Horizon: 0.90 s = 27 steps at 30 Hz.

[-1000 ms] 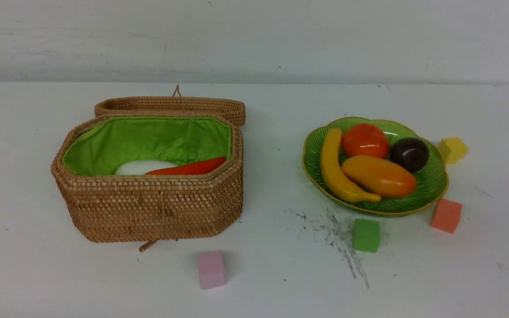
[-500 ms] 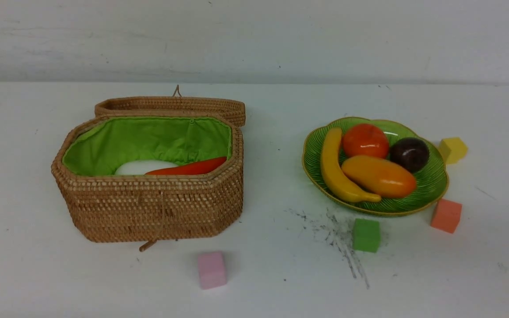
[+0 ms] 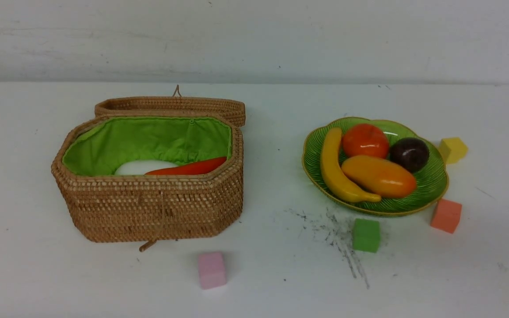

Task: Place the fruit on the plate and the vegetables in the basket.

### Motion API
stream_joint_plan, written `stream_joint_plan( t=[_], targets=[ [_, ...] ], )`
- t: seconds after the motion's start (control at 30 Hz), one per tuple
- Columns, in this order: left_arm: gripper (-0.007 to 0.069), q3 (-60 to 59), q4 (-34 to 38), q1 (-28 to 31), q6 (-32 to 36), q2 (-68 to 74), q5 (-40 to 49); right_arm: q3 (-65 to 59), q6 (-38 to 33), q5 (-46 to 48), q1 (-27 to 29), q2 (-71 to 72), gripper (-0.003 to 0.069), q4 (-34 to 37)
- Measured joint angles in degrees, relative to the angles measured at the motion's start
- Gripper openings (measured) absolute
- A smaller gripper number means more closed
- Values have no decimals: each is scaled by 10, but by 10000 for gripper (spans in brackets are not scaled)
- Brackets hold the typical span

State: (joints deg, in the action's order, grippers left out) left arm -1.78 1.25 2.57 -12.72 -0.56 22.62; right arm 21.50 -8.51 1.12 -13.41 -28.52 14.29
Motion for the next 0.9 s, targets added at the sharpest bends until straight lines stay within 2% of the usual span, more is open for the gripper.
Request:
stream_joint_plan(
  t=[0.23, 0.5, 0.67, 0.9],
  targets=[
    [239, 0, 0, 0, 0, 0, 0, -21, 0, 14, 6, 54, 21, 0],
    [239, 0, 0, 0, 0, 0, 0, -128, 0, 16, 85, 243, 29, -34],
    [239, 0, 0, 0, 0, 0, 0, -207, 0, 14, 102, 290, 36, -38],
    [239, 0, 0, 0, 0, 0, 0, -230, 0, 137, 108, 291, 38, -40]
  ],
)
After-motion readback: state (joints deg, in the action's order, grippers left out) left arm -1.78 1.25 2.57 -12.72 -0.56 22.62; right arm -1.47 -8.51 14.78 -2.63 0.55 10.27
